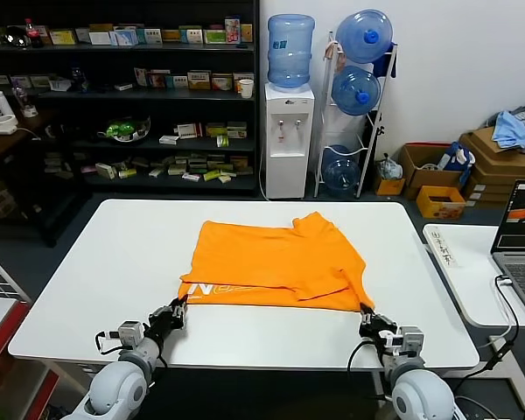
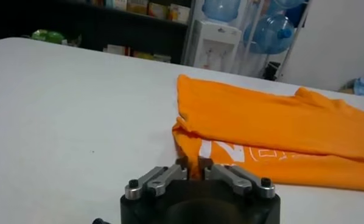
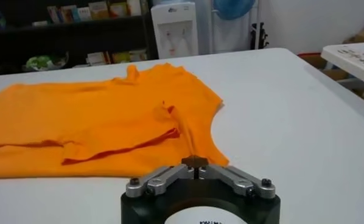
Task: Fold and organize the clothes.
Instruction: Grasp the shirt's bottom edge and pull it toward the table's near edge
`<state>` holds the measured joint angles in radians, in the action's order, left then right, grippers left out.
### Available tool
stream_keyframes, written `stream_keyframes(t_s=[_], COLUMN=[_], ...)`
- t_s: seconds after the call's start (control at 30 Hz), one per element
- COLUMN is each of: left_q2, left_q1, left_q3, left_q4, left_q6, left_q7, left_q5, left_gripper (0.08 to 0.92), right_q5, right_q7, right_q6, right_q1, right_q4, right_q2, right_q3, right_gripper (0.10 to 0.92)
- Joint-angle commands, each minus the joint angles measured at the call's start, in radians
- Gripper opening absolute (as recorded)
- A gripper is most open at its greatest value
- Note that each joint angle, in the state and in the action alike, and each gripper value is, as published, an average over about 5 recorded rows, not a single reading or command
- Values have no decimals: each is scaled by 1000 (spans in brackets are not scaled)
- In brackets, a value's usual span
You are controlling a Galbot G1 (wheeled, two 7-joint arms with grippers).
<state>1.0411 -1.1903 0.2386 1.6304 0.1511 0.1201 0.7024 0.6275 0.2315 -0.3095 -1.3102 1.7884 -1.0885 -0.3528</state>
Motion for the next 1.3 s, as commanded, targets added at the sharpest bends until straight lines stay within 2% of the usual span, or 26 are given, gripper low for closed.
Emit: stream_keyframes(t_s=[0.03,0.17,0.33,0.5,0.67,0.8,1.0,1.17,1.3], left_q2=[-1,-13,-62,-98,-90,-78,-71,-67,-61], left_q1=[-1,-17,-78,-191,-332,-417,-490,-490,-437], left_q3=[2,6,18,40,65,78,105,131,147], left_q4=[10,49,167,287,394,448,470,435,415], left_q6=[-3,1,35,65,101,120,125,123,108], left_q7=[3,20,74,161,248,282,290,277,262], left_q5=[0,11,74,109,124,124,119,115,110], left_gripper=[125,105,105,105,105,105,105,109,166], right_q5=[2,13,45,73,82,83,83,70,37], right_q7=[7,17,38,63,79,96,108,118,105], right_q6=[1,-7,-26,-36,-42,-50,-51,-48,-31], right_q1=[-2,-31,-125,-256,-374,-435,-483,-462,-402], right_q4=[7,49,144,247,327,364,382,364,345], right_q2=[0,15,63,98,109,111,106,105,109], right_q3=[-1,0,-14,-55,-100,-119,-131,-134,-135], right_gripper=[124,124,124,124,124,124,124,124,190])
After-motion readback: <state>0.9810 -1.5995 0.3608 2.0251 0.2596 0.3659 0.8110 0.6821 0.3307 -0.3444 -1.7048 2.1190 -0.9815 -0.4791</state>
